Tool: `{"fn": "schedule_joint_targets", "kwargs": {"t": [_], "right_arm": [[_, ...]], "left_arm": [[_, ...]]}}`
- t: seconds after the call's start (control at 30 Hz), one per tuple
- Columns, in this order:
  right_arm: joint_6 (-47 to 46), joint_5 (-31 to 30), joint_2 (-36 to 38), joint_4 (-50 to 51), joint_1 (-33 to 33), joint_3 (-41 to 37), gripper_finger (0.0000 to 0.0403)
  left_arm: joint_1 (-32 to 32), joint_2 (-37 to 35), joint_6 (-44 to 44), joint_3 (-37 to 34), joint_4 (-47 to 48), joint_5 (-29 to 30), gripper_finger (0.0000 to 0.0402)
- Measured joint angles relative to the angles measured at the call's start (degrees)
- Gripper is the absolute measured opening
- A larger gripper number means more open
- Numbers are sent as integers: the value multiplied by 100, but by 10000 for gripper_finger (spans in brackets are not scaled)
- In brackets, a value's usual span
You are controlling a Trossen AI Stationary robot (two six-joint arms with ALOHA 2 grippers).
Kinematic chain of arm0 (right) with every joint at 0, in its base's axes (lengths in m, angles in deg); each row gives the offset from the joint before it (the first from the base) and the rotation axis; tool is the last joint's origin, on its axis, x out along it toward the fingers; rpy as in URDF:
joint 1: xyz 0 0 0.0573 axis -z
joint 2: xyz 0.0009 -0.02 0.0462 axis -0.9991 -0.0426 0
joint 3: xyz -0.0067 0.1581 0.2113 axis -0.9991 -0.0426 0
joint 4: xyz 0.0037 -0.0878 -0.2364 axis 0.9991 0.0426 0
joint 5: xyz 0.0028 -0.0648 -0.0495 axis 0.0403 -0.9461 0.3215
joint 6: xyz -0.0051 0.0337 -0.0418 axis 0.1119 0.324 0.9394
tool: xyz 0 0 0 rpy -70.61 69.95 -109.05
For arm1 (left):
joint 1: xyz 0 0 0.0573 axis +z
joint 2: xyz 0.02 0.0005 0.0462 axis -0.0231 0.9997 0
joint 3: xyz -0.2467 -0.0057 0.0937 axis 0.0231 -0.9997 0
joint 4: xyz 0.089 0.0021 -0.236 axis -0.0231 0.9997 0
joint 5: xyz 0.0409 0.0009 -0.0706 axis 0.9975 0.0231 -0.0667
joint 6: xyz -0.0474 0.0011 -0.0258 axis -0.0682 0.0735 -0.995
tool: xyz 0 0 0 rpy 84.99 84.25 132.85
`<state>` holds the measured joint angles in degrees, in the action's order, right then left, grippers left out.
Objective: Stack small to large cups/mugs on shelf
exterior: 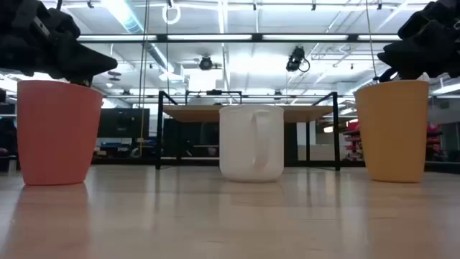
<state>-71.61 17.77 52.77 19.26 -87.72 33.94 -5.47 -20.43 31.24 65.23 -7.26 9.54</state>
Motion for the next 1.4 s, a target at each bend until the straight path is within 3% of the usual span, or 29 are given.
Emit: {"fn": "schedule_joint_targets", "kwargs": {"t": [1.4], "right_arm": [[0, -1, 1, 0, 2, 1, 61]], "left_arm": [[0, -2, 0, 2, 0, 0, 26]]}}
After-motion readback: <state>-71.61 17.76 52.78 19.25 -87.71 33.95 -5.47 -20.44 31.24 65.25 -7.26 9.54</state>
